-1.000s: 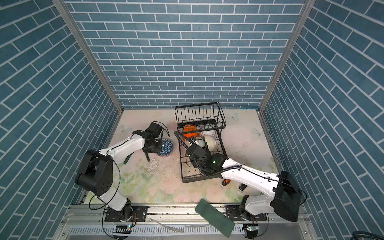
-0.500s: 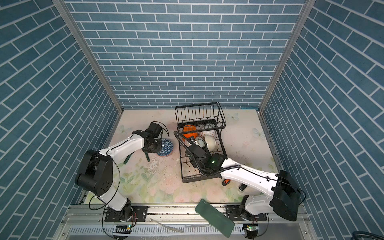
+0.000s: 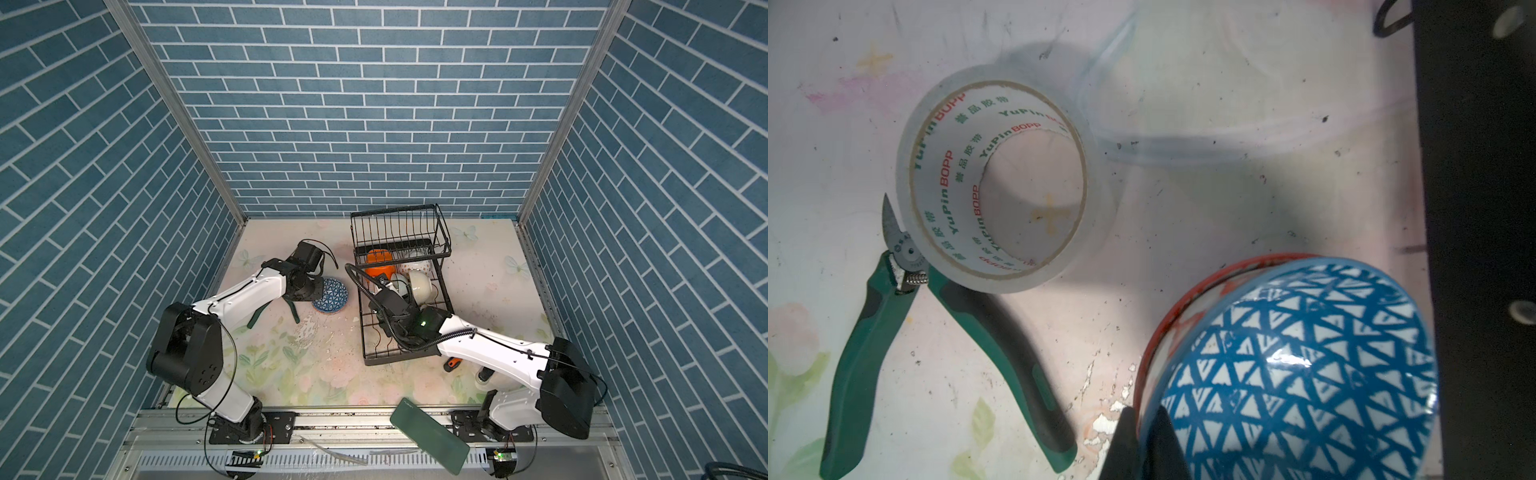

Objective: Load the bowls into the dish rack
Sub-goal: 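Close the left gripper on the rim of the blue-patterned bowl, then lift the blue-patterned bowl off the orange-patterned bowl with the left gripper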

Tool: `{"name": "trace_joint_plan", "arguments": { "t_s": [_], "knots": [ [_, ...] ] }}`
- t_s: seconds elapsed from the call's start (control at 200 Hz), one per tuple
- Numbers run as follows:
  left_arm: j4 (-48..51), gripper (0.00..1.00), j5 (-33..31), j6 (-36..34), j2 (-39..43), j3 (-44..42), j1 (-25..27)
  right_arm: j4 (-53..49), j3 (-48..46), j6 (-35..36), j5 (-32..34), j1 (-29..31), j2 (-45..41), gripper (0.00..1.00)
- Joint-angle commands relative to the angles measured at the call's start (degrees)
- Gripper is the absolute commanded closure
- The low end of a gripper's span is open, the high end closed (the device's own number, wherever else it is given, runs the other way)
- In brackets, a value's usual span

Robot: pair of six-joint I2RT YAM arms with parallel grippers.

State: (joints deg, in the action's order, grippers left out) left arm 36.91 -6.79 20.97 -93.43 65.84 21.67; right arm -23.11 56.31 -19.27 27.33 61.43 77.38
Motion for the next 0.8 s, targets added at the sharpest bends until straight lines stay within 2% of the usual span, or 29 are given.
{"name": "trace_joint_plan", "arguments": {
  "t_s": [0.0, 0.795],
  "knots": [
    [2.5, 0.99, -0.3, -1.0, 1.2, 0.5, -0.4, -0.1, 0.0, -1.6, -0.3, -0.1, 0.2, 0.49],
    [0.3, 1.00, 7.5, -0.6, 9.4, -0.8, -1.7, -1.1, 3.6, -1.2, -3.6, -0.2, 1.0, 0.49]
  ]
}}
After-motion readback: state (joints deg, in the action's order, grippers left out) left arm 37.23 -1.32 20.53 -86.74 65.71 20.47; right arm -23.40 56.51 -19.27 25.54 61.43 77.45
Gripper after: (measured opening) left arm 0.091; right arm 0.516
